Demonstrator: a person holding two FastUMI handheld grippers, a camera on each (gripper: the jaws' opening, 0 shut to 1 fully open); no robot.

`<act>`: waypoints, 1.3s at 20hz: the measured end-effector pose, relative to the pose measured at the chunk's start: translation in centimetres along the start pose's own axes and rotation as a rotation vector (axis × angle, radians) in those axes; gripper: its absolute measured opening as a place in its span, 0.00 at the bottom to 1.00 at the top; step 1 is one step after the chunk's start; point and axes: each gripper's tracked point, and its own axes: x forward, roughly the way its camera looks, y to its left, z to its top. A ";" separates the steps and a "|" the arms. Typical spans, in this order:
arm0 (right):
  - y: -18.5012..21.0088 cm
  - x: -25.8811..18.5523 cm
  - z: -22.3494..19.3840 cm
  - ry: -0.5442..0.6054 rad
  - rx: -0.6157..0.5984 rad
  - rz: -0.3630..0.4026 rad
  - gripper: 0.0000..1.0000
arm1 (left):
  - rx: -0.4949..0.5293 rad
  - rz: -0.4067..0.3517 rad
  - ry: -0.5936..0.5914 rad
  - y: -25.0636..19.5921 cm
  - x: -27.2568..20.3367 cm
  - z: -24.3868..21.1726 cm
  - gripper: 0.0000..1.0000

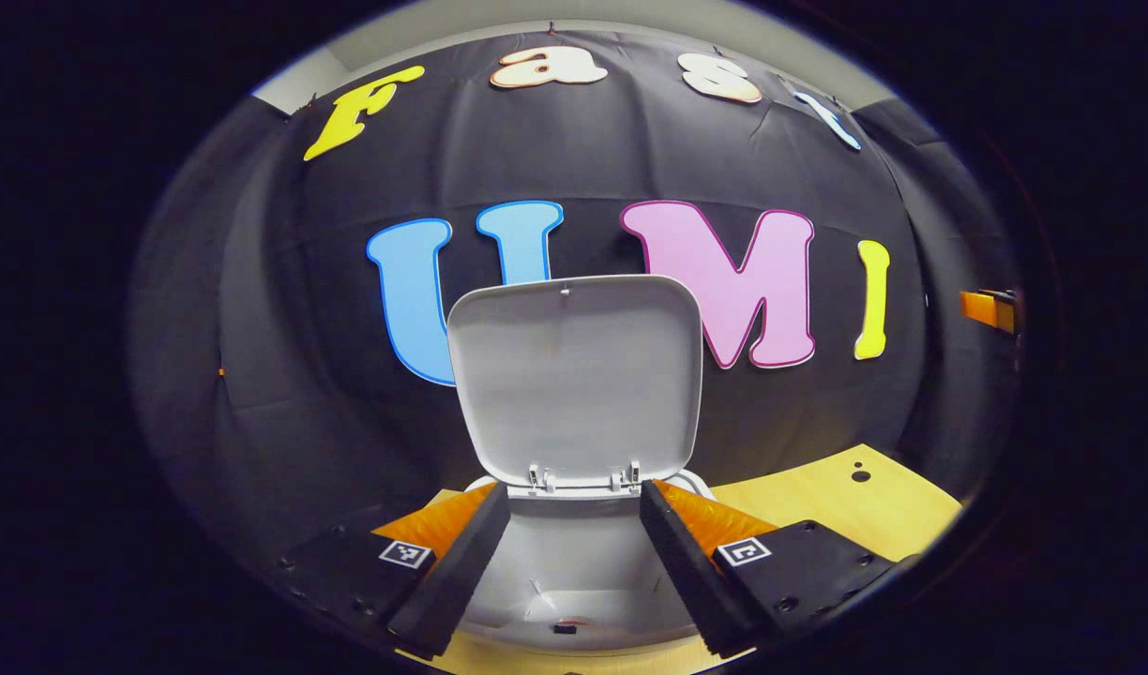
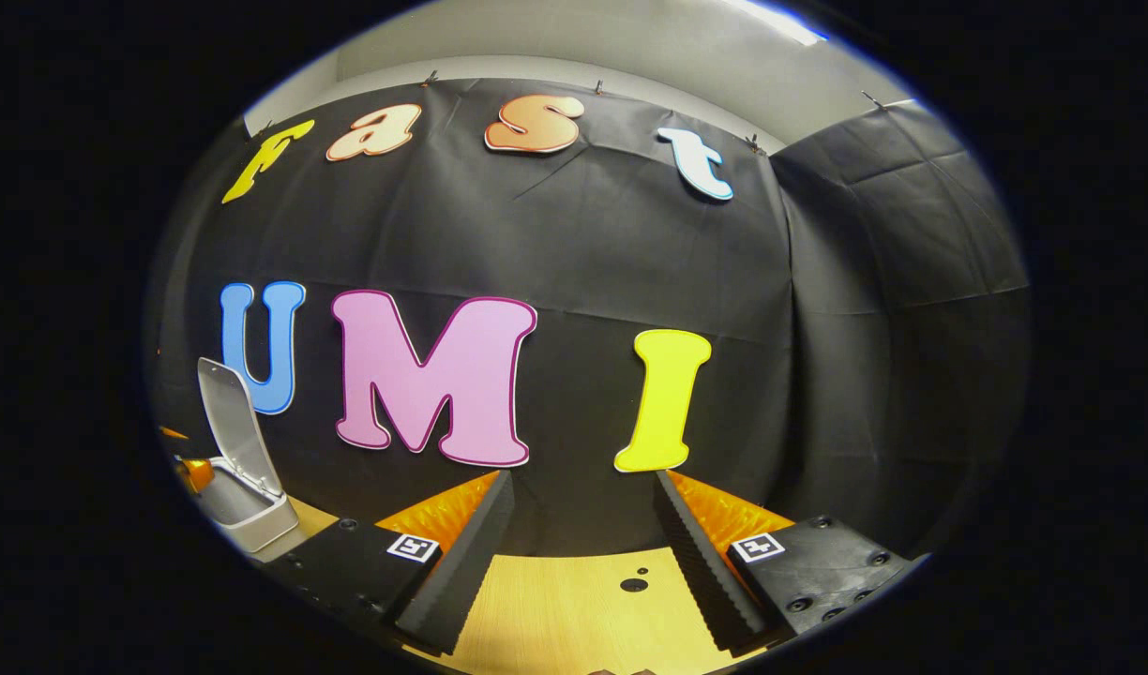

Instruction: Press the lid of the desktop garbage bin to open it, pick up the crumpled paper on the desktop and throw it into the bin, then pick up the pop can on the desktop and drop it into the bin, and finally close the garbage bin lid.

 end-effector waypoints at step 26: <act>-1.9 4.0 -2.2 0.076 -0.045 -0.015 0.97 | 0.002 -0.140 -0.115 -0.3 11.5 16.9 0.95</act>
